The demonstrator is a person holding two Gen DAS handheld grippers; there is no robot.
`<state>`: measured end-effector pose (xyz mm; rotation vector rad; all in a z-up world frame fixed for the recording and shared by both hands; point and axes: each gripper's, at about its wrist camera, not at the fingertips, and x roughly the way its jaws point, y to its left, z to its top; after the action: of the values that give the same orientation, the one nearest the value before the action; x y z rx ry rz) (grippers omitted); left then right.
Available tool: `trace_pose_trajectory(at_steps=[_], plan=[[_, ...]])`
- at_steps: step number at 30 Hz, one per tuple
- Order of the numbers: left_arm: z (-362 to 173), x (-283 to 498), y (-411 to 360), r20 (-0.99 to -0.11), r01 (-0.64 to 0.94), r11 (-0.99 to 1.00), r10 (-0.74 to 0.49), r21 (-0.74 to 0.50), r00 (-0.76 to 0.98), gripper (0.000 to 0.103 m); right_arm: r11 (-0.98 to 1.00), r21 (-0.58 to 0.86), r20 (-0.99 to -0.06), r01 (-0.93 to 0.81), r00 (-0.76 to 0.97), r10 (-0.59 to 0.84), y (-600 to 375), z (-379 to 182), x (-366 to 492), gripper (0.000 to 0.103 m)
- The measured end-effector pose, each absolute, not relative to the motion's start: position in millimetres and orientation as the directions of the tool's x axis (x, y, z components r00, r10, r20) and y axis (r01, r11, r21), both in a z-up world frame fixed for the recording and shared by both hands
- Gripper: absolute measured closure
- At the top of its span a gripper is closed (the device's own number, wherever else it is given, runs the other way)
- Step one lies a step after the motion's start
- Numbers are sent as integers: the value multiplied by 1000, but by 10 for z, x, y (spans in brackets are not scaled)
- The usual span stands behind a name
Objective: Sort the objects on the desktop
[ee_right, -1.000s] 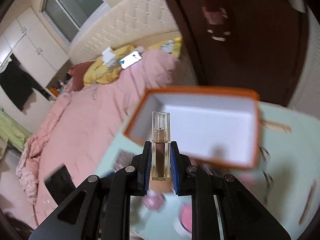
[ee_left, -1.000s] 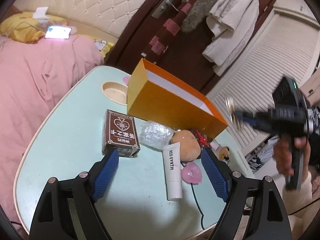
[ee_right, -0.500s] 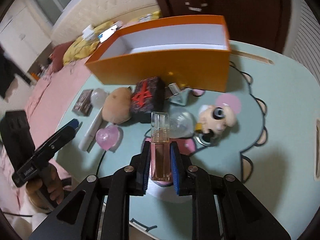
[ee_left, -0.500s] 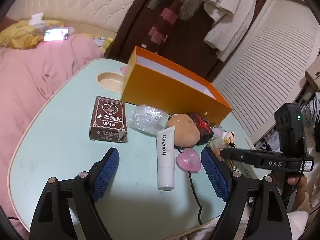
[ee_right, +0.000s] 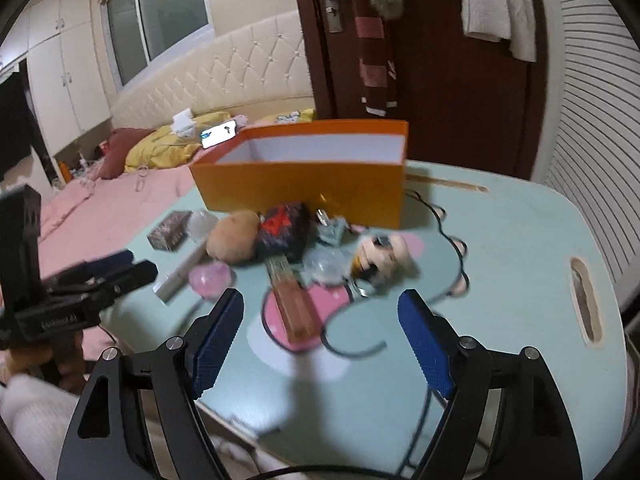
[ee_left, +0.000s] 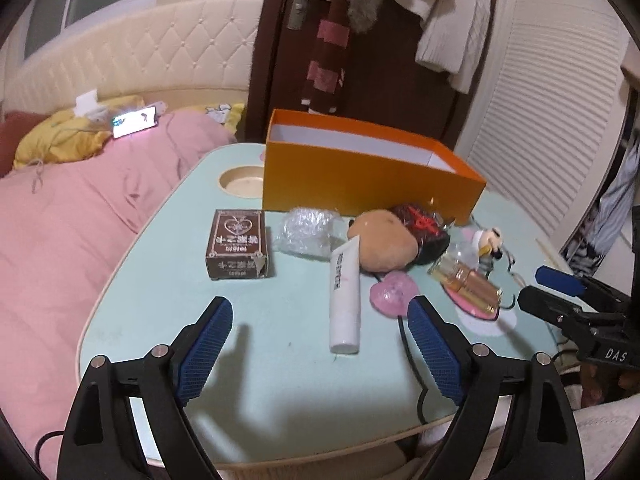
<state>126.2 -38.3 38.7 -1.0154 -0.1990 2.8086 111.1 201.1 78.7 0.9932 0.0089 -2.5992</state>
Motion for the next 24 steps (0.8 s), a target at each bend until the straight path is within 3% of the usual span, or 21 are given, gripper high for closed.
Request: trace_pose_trajectory(at_steps=[5,9,15,24], plan=[[260,1200,-346,-687,-79,-989,145,-127,-712,13,-950,102,-711,295,-646,-277,2035,634,1036,23],[243,1196,-310,-689,-93,-990,140,-106,-711,7,-957,61,-748,284,-622,-232,1993,545,982,20],[206,1187,-167,-708,-124,-992,97,-14,-699,1,-941,-18,-771,338,-604,-202,1818,466,980,1],[215,1191,-163,-711,-129,-992,93,-4,-697,1,-940,-15,-776,341,-597,-204,1834,438,966,0]])
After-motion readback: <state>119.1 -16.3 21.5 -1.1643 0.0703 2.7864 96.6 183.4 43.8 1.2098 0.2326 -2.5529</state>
